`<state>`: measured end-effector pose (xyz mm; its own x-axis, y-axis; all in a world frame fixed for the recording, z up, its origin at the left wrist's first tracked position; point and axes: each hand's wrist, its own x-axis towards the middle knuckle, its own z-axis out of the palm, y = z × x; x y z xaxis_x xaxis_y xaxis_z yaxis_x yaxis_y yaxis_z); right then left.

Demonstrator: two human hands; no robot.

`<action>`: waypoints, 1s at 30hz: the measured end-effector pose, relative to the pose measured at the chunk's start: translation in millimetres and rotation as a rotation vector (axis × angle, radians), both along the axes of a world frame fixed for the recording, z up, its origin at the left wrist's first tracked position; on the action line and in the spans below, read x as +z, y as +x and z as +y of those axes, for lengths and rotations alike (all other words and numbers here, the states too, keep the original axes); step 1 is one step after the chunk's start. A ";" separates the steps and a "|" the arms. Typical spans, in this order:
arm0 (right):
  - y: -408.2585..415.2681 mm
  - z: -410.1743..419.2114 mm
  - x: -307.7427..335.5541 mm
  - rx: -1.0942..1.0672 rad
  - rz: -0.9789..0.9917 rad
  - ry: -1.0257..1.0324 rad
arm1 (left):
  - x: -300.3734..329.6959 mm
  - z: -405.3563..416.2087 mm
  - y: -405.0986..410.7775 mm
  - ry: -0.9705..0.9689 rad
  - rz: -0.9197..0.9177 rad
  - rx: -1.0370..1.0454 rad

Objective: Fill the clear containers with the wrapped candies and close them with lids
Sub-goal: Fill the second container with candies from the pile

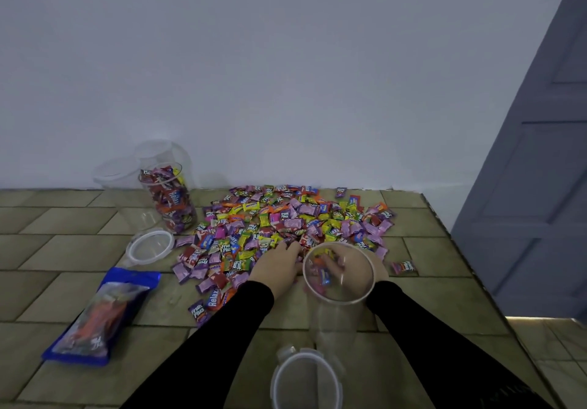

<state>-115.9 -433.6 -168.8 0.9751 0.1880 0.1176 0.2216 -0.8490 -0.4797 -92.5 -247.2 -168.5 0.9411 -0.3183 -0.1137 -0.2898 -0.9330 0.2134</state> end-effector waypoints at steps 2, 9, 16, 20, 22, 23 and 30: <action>-2.2 -5.1 1.2 -0.034 -0.104 -0.030 | 2.9 2.1 -0.2 -0.074 -0.019 0.002; 1.6 -14.1 22.5 -0.182 -0.132 0.186 | 22.7 -1.0 -12.2 -0.309 -0.126 0.006; -5.5 -8.7 54.5 -0.297 -0.244 0.416 | 54.2 -10.9 -27.1 -0.591 -0.248 0.058; -8.6 -2.0 82.7 -0.335 -0.307 0.643 | 77.0 -12.4 -35.7 -0.737 -0.338 0.079; -11.0 0.9 96.6 -0.329 -0.327 0.762 | 90.1 -14.0 -39.3 -0.818 -0.372 0.102; -12.8 1.9 102.9 -0.325 -0.334 0.811 | 97.6 -15.4 -41.7 -0.858 -0.390 0.111; -39.9 17.3 140.1 -0.290 -0.409 0.999 | 139.6 -30.7 -73.6 -1.118 -0.508 0.098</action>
